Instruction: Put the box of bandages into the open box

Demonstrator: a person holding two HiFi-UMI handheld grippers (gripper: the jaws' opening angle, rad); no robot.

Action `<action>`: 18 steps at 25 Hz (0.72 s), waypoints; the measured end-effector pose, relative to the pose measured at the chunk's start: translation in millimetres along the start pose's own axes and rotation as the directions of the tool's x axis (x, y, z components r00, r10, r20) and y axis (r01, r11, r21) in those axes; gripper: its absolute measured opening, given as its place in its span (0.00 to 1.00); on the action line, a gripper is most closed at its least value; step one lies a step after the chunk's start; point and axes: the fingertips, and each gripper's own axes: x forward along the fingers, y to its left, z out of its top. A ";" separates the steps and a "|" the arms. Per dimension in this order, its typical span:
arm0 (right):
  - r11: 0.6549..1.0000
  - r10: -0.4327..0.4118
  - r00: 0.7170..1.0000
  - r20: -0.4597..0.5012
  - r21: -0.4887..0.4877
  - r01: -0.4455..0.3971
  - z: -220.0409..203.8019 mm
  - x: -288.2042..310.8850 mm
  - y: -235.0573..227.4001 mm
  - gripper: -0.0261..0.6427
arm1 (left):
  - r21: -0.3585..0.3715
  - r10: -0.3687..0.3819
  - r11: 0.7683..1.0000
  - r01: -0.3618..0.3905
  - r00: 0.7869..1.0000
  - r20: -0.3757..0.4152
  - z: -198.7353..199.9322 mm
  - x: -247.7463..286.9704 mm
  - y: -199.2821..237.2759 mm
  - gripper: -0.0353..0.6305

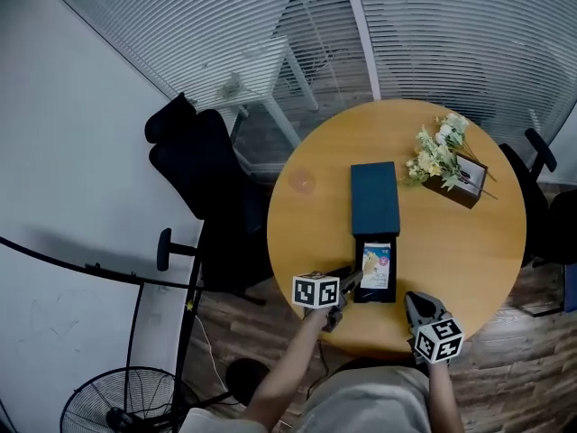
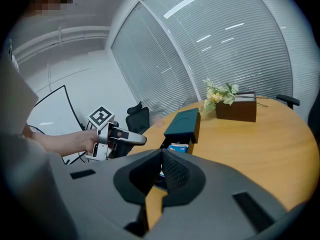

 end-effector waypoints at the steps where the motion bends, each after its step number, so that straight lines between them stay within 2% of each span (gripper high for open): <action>1: 1.000 -0.001 1.000 0.000 0.000 0.001 -0.1 0.3 -0.1 0.03 | 0.016 0.006 1.000 -0.007 1.000 0.009 -0.6 -4.2 -0.7 0.29; 5: 1.000 -0.003 1.000 -0.011 -0.012 0.003 -0.9 5.6 -1.2 0.03 | 0.104 0.011 0.994 -0.018 0.998 0.059 -1.8 -17.8 -8.4 0.29; 9: 0.998 -0.008 1.000 -0.025 -0.060 0.007 7.5 14.9 -1.7 0.04 | 0.197 0.036 0.979 -0.056 0.994 0.104 -4.0 -28.6 -14.4 0.29; 18: 0.997 -0.014 0.999 -0.037 -0.082 0.011 13.2 25.3 0.5 0.03 | 0.267 0.079 0.953 -0.144 0.968 0.239 -2.9 -50.3 -23.6 0.29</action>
